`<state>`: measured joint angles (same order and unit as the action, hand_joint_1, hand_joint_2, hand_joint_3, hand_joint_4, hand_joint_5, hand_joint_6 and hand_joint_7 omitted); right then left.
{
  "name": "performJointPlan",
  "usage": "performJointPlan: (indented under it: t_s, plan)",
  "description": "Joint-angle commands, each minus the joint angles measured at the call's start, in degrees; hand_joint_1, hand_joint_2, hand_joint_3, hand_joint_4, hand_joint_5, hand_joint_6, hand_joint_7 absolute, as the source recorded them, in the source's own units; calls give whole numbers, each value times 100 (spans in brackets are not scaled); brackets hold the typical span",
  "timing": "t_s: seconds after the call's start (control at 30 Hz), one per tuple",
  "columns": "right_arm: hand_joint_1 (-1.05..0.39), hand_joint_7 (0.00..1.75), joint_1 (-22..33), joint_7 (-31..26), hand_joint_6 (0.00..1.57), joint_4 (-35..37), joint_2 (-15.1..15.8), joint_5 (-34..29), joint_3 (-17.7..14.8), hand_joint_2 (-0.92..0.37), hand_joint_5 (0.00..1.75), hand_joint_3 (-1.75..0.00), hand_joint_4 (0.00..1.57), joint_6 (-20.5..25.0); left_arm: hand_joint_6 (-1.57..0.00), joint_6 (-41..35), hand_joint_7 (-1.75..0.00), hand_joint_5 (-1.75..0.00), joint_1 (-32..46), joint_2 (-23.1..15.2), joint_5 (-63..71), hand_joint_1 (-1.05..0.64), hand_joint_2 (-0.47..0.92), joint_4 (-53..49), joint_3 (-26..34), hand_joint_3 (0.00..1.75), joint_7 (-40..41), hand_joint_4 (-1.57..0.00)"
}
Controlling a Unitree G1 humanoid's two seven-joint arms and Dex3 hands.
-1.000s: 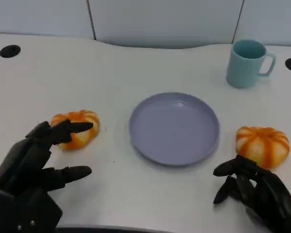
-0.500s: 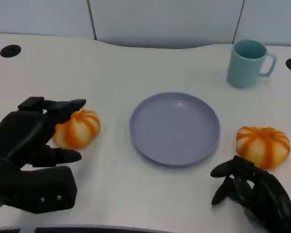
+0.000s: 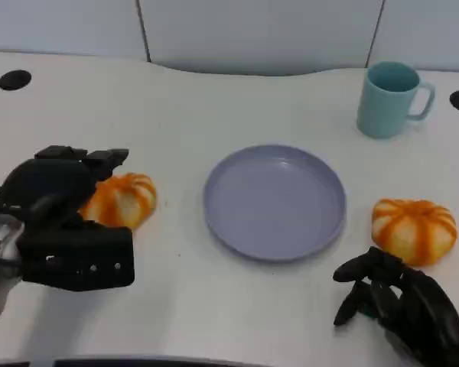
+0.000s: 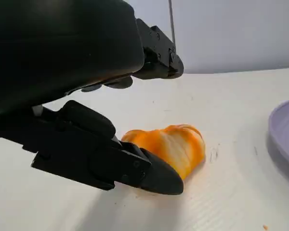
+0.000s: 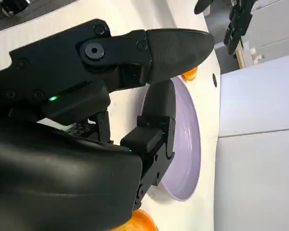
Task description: Grasp the bread from the table and place it into the plate.
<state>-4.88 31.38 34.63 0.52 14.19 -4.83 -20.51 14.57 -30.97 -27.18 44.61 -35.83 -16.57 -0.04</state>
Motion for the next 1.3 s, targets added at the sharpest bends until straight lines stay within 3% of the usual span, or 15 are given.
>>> performJointPlan:
  t_s: [0.03,0.7,1.3]
  plan:
    - [-41,115,104,-19,60,-40,41,53,-51,-92,157,-35,62,48,-12,-80,0,-21,-432,-11,53,-85,91,-627,-307,4,-41,0]
    - [-41,112,333,2,61,-313,-2,94,-18,-92,154,-36,62,87,-8,-440,0,-17,-2048,787,235,-83,87,-2980,-1419,0,95,0]
    - [-43,108,523,90,64,-468,-40,147,14,-92,152,-34,62,91,-9,-798,0,-21,-2468,1372,68,-80,84,-3926,-1637,0,-136,0]
